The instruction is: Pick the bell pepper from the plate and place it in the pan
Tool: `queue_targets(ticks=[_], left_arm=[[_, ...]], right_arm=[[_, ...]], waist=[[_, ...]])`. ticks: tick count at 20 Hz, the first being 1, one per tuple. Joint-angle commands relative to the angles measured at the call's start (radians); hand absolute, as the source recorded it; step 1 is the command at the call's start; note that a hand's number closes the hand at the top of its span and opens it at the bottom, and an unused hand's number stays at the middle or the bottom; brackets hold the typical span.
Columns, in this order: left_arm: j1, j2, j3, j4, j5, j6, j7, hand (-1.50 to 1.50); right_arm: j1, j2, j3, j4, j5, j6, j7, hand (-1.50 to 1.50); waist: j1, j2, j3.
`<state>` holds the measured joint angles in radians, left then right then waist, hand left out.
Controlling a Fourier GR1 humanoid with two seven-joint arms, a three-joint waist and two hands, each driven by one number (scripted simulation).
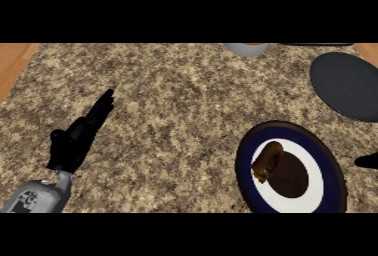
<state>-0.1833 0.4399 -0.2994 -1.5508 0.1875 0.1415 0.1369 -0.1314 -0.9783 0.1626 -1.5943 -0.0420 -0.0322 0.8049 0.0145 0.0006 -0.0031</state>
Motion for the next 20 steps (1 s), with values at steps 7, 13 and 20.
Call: queue_targets(ticks=[7, 13, 20], left_arm=[[-0.063, -0.036, -0.023, -0.006, -0.021, -0.005, 0.047, 0.00], [-0.043, -0.003, 0.022, -0.011, 0.014, -0.049, 0.040, 0.00], [-0.049, -0.020, 0.030, -0.013, -0.017, -0.015, 0.071, 0.00]], right_arm=[[-0.303, -0.046, 0.122, 0.101, -0.300, 0.479, 0.403, -1.50], [-0.411, 0.039, 0.261, 0.115, -0.406, 0.459, 0.542, -1.50], [-0.505, 0.008, 0.347, 0.163, -0.436, 0.460, 0.608, -1.50]], waist=[[0.050, 0.012, 0.000], [0.043, 0.005, -0.001], [0.011, -0.002, 0.000]])
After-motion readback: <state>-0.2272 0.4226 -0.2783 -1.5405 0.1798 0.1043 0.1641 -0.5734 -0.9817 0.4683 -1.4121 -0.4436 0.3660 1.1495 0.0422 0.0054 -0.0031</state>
